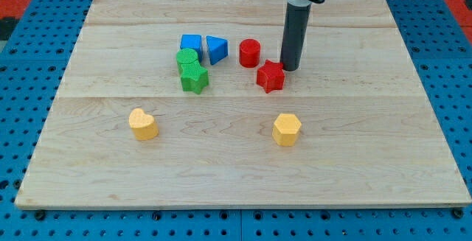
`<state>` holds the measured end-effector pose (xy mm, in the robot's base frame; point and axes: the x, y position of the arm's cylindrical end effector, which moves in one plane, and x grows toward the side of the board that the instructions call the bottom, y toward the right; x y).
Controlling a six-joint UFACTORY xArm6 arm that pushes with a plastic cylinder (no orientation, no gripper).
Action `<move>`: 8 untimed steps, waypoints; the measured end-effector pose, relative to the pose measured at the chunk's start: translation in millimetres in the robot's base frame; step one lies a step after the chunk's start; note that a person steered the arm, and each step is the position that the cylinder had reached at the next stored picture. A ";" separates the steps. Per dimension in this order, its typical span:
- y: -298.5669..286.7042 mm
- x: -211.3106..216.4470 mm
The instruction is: Move the red star bottom to the red circle
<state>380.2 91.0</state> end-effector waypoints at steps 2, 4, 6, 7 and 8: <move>13.2 58.5; 26.2 32.4; -29.2 21.0; -34.8 21.0; -11.3 36.2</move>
